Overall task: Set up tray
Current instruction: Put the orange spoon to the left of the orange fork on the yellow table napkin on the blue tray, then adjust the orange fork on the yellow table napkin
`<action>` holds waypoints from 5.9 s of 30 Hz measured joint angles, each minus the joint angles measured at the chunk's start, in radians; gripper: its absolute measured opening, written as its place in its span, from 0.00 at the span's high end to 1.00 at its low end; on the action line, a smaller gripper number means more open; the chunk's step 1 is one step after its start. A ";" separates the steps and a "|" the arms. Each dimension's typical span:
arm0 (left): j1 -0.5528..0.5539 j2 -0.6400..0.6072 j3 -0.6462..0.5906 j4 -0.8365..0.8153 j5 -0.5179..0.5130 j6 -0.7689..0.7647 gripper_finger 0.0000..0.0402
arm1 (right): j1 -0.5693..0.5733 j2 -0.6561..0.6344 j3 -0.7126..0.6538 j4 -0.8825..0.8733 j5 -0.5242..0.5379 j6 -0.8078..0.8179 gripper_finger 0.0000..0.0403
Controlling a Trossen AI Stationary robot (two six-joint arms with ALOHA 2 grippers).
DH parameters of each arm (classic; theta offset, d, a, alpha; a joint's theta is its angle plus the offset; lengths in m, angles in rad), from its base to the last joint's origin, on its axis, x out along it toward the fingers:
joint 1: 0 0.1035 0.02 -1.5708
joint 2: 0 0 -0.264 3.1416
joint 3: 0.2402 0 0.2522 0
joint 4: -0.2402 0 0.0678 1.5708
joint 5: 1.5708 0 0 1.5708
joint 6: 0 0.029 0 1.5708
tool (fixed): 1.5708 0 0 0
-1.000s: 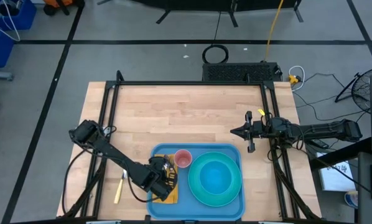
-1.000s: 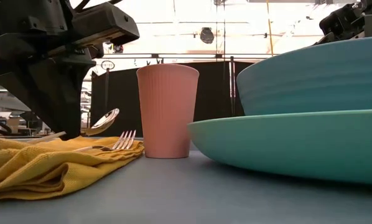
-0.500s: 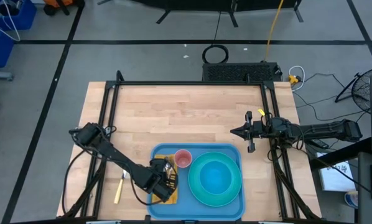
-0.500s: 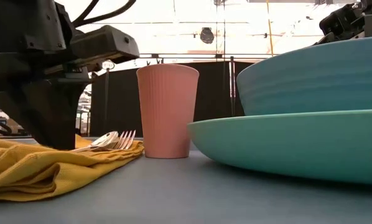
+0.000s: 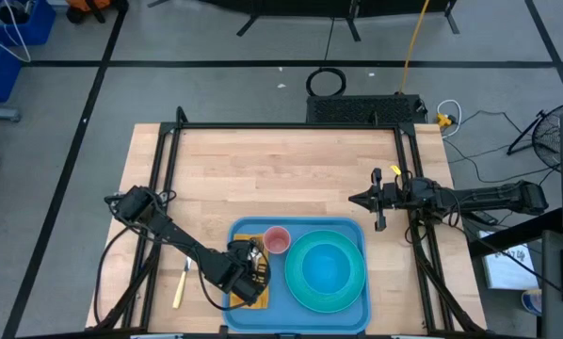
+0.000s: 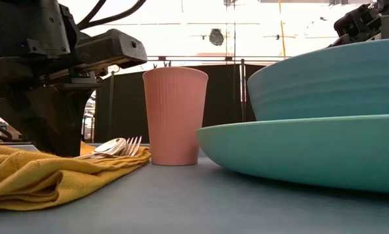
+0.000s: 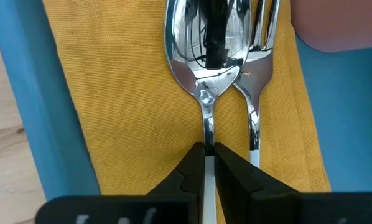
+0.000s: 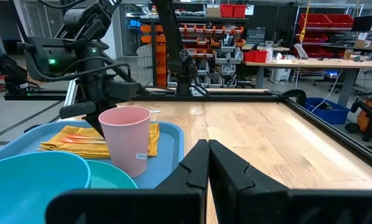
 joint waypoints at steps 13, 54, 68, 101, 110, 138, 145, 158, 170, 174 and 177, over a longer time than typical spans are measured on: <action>-0.007 -0.058 -0.005 -0.031 -0.026 0.033 0.91 | 0.000 0.000 0.000 0.000 0.000 0.000 1.00; 0.123 -0.053 -0.007 0.059 -0.124 0.748 0.99 | 0.000 0.000 0.000 0.007 0.000 -0.004 1.00; 0.136 -0.053 -0.064 0.062 -0.125 0.711 0.98 | 0.000 0.000 0.000 0.007 0.001 -0.011 1.00; -0.078 -0.053 0.054 -0.086 0.016 0.387 0.99 | 0.000 0.000 0.000 0.019 0.001 -0.011 1.00; -0.112 -0.040 0.052 -0.141 0.005 0.309 0.99 | 0.000 0.000 0.000 0.030 0.001 -0.004 1.00; -0.114 0.005 0.070 -0.037 0.065 0.357 0.98 | 0.000 0.006 0.000 0.030 0.001 -0.006 1.00; -0.089 -0.014 0.071 -0.086 0.044 0.394 0.99 | 0.000 0.006 0.000 0.030 0.001 -0.006 1.00; 0.035 -0.040 0.072 -0.048 0.059 0.582 0.71 | 0.000 0.006 0.000 0.031 0.001 -0.007 1.00; 0.085 -0.040 0.071 -0.053 0.079 0.667 0.60 | 0.000 0.006 0.000 0.030 0.001 -0.011 1.00; 0.076 -0.040 0.061 -0.052 0.083 0.651 0.65 | 0.000 0.006 0.000 0.030 0.001 -0.011 1.00; 0.069 -0.040 0.049 -0.042 0.072 0.639 0.68 | 0.000 0.006 0.000 0.030 0.001 -0.011 1.00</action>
